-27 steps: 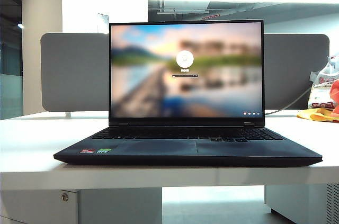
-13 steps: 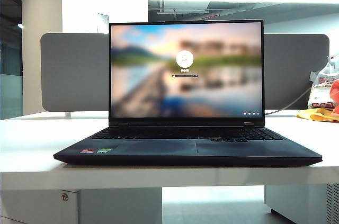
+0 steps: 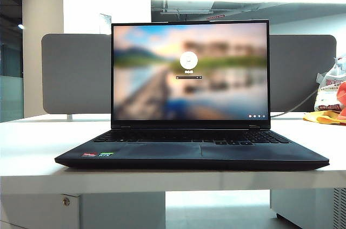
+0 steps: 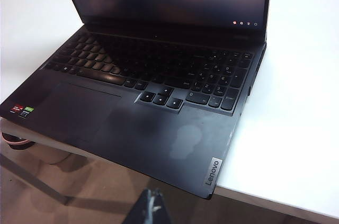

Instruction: Open the lid of the laptop and use the keypad to enter the password "123".

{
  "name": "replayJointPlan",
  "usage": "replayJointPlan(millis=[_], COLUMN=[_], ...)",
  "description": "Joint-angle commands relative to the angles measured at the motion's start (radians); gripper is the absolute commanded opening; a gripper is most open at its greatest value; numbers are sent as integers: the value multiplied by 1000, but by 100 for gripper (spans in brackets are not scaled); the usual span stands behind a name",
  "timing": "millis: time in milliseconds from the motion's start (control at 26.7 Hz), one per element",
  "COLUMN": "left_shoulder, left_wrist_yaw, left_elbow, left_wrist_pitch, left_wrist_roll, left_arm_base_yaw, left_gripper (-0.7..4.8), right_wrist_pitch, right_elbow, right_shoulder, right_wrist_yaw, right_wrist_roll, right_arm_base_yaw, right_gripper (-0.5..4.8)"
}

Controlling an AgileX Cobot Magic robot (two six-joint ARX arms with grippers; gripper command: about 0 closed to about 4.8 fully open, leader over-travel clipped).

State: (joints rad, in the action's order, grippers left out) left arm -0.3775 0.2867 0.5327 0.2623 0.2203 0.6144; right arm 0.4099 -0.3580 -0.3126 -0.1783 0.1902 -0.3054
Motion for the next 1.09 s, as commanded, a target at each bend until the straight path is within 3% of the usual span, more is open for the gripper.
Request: replayJointPlan(millis=[37,150,225,412,637,787,1087], left_shoulder=[-2,-2,-2,13,99,196,346], left_wrist_yaw=[-251,-424,-479,-493,-492,-488,-482], left_elbow=[-108,-187,-225,-271,-325,-404,-517], left_wrist_pitch=[-180,-251,-266,-273,-280,-280,-279], left_wrist_roll=[2,-52,-110,-184,-220,-263,-356], left_arm_base_yaw=[-130,-270,-365,-569,-752,-795,-793], left_gripper=[-4,-4,-4,-4,-4,-4,-4], right_wrist_pitch=[-11,-11,-11,-11,-11,-11,-11], right_elbow=[-5,-5,-5,-5,-5,-5,-5], right_shoulder=[1,1,1,2,2,1,2], right_wrist_yaw=[0,4,0,3,1,0,0], right_wrist_roll=[0,0,0,0,0,0,0], right_arm_base_yaw=[-1,0,0,0,0,0,0], right_gripper=[-1,-1,-1,-1,-1,-1,-1])
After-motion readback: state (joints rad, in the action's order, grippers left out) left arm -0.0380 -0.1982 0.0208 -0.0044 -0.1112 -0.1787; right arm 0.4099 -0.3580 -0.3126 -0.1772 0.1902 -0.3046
